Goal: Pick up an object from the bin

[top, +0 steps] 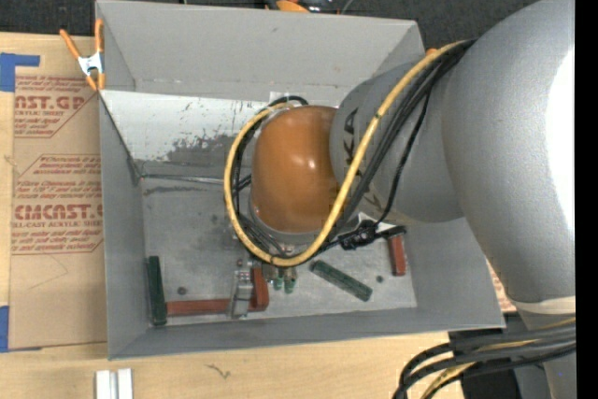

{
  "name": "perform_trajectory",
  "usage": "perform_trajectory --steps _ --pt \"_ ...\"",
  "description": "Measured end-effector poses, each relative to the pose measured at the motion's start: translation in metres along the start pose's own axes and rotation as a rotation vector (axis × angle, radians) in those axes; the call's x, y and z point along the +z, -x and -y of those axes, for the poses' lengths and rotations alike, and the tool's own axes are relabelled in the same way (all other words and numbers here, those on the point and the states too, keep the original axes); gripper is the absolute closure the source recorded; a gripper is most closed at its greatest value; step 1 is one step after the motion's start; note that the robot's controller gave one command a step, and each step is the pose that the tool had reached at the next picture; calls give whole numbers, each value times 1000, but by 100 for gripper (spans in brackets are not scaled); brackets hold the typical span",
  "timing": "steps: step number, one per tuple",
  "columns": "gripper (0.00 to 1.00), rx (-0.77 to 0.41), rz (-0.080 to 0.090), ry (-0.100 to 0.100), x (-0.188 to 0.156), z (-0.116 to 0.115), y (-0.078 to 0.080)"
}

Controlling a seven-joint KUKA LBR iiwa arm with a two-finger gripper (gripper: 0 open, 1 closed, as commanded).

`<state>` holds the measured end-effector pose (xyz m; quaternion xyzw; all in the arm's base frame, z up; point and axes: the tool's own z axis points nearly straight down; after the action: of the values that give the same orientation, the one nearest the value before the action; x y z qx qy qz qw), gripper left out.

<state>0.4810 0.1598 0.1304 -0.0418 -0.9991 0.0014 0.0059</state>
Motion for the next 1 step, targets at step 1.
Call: perform_trajectory --steps 1 --pt "0 -217 17 4 61 -23 1"
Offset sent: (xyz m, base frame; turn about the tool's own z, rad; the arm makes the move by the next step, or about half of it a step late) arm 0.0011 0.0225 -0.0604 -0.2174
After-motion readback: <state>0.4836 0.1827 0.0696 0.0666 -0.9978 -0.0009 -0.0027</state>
